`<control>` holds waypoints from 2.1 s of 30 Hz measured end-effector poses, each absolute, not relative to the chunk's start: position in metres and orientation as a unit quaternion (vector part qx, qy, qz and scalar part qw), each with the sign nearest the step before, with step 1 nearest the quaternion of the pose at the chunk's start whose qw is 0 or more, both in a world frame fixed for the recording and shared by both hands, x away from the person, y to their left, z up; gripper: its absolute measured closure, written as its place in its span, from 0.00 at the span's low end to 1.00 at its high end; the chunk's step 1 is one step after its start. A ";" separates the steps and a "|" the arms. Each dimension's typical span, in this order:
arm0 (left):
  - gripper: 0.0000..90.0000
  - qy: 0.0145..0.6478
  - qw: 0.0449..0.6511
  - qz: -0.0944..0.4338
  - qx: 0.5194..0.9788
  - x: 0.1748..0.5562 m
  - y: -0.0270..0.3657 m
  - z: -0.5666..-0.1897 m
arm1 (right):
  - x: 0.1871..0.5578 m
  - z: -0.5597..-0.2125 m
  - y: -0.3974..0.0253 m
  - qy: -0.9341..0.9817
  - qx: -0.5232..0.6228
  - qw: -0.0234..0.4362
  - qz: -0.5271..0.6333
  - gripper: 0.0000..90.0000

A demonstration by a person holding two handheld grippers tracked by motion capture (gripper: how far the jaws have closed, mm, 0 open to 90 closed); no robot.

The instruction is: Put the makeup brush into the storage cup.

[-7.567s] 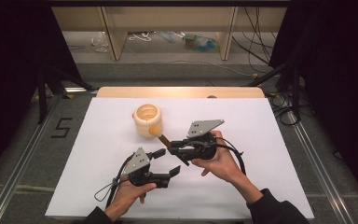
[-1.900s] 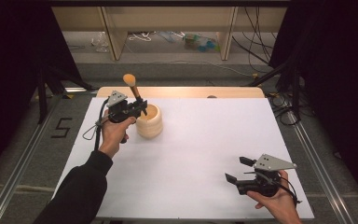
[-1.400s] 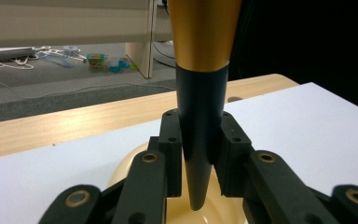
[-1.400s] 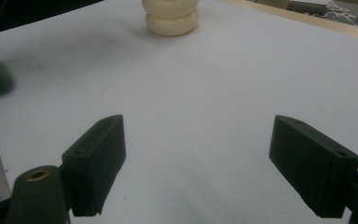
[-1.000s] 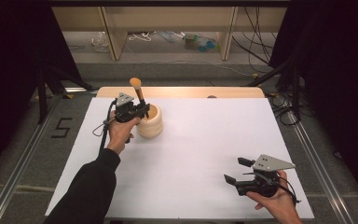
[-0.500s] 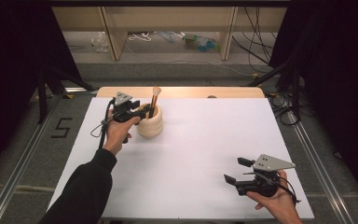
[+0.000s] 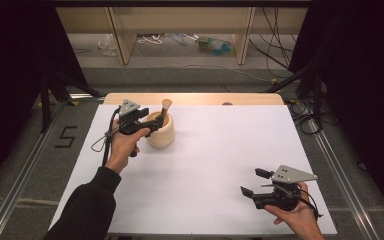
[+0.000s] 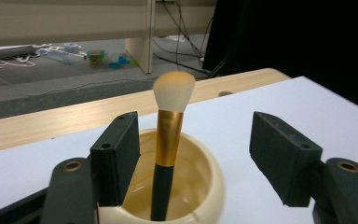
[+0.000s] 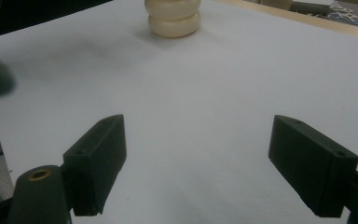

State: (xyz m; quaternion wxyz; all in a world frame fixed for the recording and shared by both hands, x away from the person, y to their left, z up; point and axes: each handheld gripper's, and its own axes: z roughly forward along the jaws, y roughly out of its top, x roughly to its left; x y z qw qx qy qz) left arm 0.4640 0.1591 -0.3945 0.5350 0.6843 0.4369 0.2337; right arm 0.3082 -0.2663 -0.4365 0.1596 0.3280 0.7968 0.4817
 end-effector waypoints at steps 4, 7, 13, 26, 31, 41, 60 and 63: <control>0.37 0.414 0.545 0.233 0.691 0.451 0.151 -0.392 | 0.308 -0.436 -0.266 0.796 0.328 0.160 0.483 0.22; 0.35 0.409 0.549 0.223 0.694 0.443 0.148 -0.395 | 0.308 -0.436 -0.266 0.796 0.328 0.161 0.482 0.22; 0.35 0.398 0.548 0.214 0.704 0.430 0.146 -0.398 | 0.308 -0.436 -0.266 0.797 0.328 0.158 0.481 0.22; 0.32 0.376 0.547 0.201 0.721 0.403 0.148 -0.402 | 0.308 -0.436 -0.267 0.795 0.323 0.162 0.488 0.22; 0.30 0.365 0.555 0.194 0.722 0.392 0.150 -0.404 | 0.307 -0.437 -0.266 0.796 0.322 0.163 0.486 0.22; 0.26 0.347 0.556 0.179 0.733 0.374 0.150 -0.416 | 0.307 -0.437 -0.266 0.797 0.320 0.163 0.486 0.22; 0.24 0.343 0.566 0.172 0.730 0.357 0.158 -0.432 | 0.307 -0.436 -0.266 0.794 0.326 0.158 0.489 0.22; 0.24 0.338 0.570 0.169 0.730 0.356 0.162 -0.434 | 0.306 -0.435 -0.266 0.798 0.326 0.157 0.482 0.22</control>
